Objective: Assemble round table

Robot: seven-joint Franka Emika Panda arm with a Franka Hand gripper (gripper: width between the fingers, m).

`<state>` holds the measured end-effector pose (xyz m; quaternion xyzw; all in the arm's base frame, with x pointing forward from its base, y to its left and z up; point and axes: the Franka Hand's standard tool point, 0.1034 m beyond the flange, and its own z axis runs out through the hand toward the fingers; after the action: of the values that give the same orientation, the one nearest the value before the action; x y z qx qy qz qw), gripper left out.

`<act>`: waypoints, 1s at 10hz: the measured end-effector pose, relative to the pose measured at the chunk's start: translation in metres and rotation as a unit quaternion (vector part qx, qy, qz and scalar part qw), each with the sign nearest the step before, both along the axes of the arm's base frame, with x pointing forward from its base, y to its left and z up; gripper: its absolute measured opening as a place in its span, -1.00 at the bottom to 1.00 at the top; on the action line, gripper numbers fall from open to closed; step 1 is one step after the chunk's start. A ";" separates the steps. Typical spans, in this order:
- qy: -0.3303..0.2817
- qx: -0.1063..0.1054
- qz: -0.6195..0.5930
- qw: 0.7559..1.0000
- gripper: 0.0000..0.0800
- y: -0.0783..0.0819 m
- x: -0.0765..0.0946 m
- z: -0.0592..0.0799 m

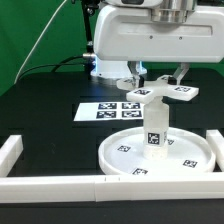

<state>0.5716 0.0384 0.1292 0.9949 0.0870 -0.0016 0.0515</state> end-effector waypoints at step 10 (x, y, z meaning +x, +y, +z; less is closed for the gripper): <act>-0.029 -0.002 -0.011 1.000 0.09 -0.001 0.003 0.001</act>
Offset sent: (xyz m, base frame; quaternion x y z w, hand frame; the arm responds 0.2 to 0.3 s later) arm -0.0235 0.0095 -0.0036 0.0251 -0.0149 0.0283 0.9992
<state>0.5746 0.0372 0.1307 0.9953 0.0748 0.0262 0.0556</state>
